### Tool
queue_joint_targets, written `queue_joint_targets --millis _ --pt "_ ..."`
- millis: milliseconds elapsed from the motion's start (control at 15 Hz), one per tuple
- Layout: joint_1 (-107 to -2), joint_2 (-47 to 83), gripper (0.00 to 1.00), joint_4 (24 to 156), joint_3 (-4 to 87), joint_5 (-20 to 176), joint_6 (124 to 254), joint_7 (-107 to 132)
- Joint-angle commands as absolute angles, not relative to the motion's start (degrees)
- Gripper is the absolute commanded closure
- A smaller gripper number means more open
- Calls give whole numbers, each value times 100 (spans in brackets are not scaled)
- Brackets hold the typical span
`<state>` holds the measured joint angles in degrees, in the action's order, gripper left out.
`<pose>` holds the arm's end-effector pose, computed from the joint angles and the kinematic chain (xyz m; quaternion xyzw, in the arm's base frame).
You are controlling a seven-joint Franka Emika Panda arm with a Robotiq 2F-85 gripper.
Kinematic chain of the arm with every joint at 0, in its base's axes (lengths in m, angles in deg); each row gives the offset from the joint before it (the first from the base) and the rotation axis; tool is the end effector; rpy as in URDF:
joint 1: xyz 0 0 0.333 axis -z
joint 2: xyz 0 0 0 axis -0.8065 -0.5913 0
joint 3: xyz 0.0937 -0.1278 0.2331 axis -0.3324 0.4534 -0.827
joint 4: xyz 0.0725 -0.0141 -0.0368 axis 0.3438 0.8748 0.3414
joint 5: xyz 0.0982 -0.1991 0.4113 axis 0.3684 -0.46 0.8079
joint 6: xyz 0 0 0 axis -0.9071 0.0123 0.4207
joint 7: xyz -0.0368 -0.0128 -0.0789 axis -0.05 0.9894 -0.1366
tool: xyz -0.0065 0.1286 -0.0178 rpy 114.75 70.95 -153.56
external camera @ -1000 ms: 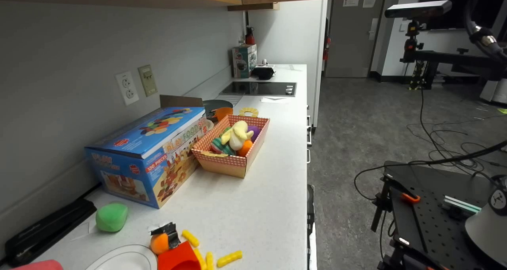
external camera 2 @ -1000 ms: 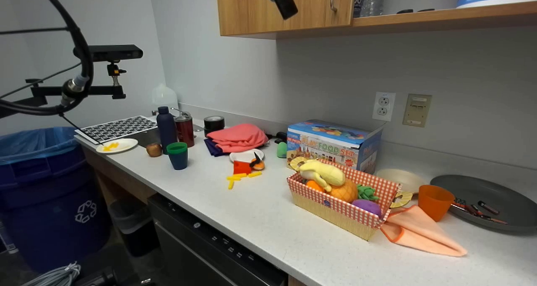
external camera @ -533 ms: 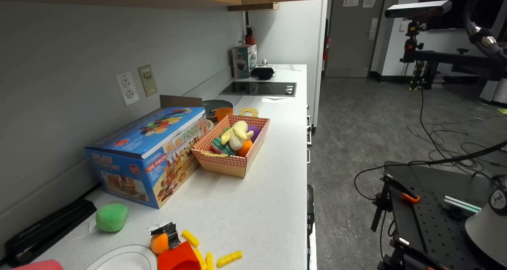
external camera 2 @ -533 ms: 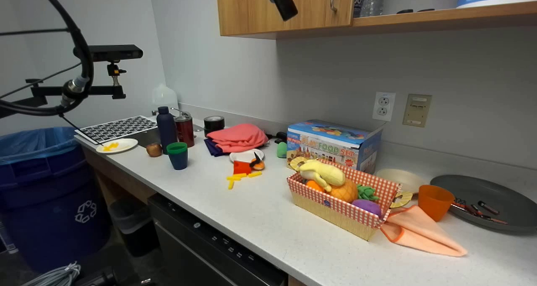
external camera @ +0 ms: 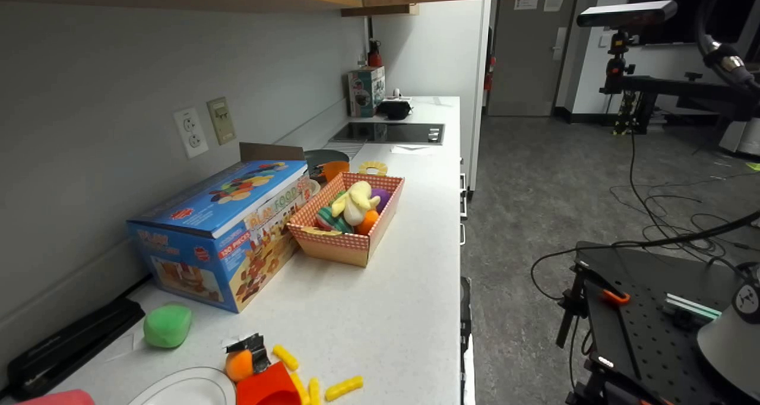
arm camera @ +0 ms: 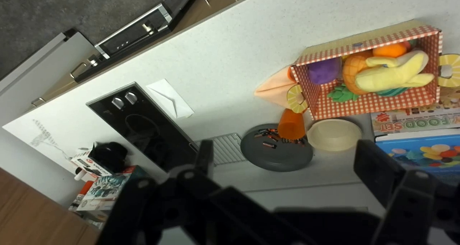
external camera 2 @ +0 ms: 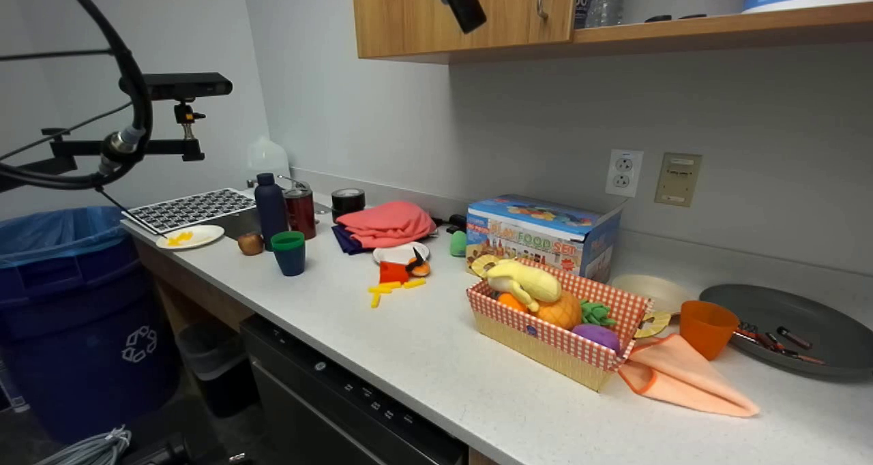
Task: Close the cupboard completely
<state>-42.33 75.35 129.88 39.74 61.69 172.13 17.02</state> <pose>0.4558 -0.1392 0.6000 0.9504 -0.1494 0.2233 0.1566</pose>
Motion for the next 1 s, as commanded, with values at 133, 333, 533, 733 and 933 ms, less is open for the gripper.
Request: queue_joint_targets --millis 133,333,533,733,933 --pt "-4040 7554 0 13162 3895 5773 18034 1810" --pt "-4113 7544 0 13146 3958 5864 17878 1562" --pt "-4117 7371 0 13289 3952 5862 18172 1606" --pt "-4113 6955 0 13470 3966 5820 18523 1606" --pt "-4113 6902 0 13451 3968 5819 18554 1606"
